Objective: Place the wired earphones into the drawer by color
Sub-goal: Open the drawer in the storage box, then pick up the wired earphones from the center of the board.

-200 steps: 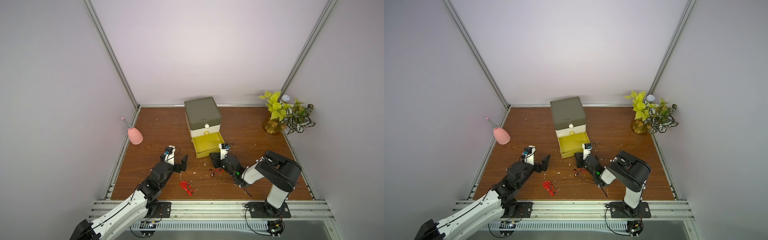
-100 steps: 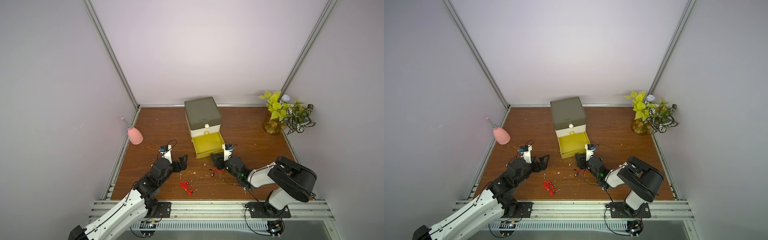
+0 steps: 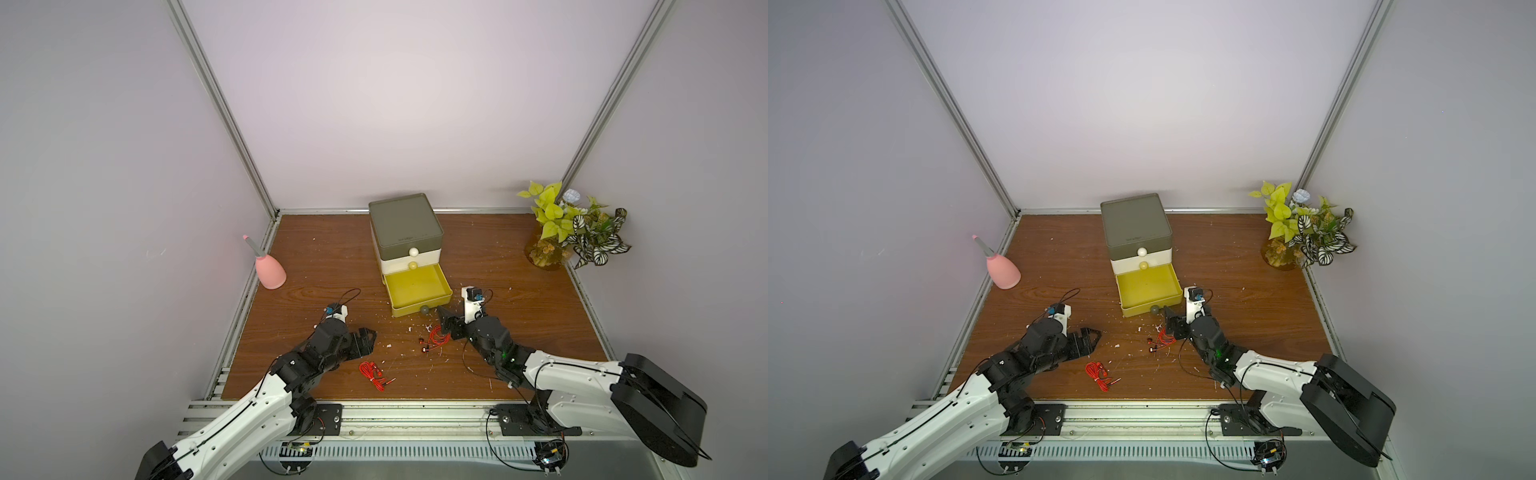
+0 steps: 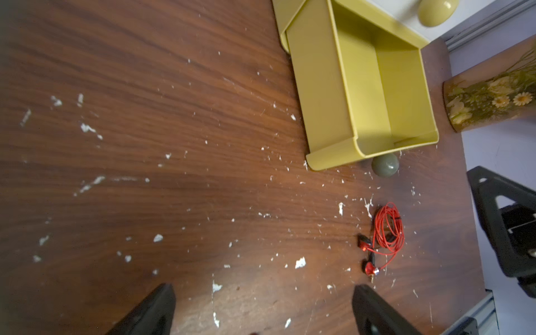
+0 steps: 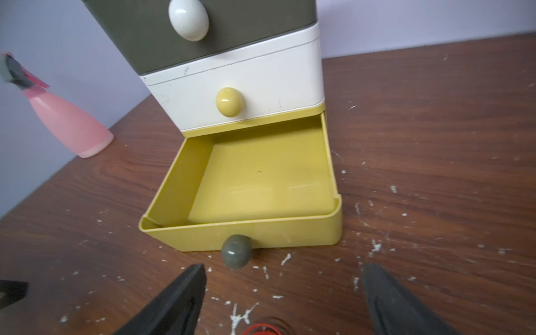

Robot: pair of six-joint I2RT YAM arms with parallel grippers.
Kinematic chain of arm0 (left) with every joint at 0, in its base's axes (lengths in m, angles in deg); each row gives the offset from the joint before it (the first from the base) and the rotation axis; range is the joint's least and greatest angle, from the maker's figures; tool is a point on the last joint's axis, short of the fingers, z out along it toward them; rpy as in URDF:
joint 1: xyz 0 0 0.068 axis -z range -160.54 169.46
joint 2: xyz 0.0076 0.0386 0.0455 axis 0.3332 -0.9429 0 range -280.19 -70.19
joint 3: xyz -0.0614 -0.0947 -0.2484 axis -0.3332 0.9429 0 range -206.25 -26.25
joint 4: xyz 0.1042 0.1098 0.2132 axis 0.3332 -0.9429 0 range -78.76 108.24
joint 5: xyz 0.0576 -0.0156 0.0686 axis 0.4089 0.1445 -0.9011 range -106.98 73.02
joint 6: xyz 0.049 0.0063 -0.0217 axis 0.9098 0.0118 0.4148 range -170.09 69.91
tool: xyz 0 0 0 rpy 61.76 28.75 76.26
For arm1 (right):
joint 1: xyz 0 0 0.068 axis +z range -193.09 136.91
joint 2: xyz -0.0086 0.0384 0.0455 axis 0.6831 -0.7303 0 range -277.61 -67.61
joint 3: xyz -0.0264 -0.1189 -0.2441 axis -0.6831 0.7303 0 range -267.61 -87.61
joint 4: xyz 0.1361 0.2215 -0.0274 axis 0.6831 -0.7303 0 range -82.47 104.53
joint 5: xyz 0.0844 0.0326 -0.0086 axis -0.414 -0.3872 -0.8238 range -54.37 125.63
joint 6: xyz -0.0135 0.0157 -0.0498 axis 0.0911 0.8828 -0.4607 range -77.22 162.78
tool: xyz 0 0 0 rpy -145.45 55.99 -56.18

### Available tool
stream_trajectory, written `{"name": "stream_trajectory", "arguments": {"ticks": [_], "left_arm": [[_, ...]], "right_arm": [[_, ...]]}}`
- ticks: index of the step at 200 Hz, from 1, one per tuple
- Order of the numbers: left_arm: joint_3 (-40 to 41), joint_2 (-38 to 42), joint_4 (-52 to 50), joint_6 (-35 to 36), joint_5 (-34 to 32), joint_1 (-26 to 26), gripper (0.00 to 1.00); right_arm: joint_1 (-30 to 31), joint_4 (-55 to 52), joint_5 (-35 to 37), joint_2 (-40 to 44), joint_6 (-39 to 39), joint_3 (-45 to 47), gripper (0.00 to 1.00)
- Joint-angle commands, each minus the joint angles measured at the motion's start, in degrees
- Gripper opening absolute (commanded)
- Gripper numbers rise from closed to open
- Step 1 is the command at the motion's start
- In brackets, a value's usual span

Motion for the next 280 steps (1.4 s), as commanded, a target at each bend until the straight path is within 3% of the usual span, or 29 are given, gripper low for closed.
{"name": "stream_trajectory", "arguments": {"ticks": [1, 78, 141, 217, 280], "left_arm": [[-0.2, -0.3, -4.9, -2.6, 2.7, 2.2, 0.9], [-11.4, -10.2, -19.5, -3.6, 4.7, 10.0, 0.9], [-8.6, -8.8, -20.5, -5.8, 7.4, 10.3, 0.86], [-9.3, -13.1, -20.0, -4.8, 7.8, 10.5, 0.8], [-9.5, -16.0, -17.8, -4.3, 7.3, 10.6, 0.67]], "right_arm": [[-0.2, -3.5, 7.8, 3.2, -5.9, 0.5, 0.96], [-1.2, -1.6, 8.4, 7.8, -3.7, 3.9, 0.96], [-1.5, -2.8, 7.9, 9.9, -3.3, 4.1, 0.96], [-1.9, -2.8, 7.5, 11.9, -3.1, 4.7, 0.96], [-2.1, -3.6, 7.4, 13.4, -3.2, 4.9, 0.96]]}}
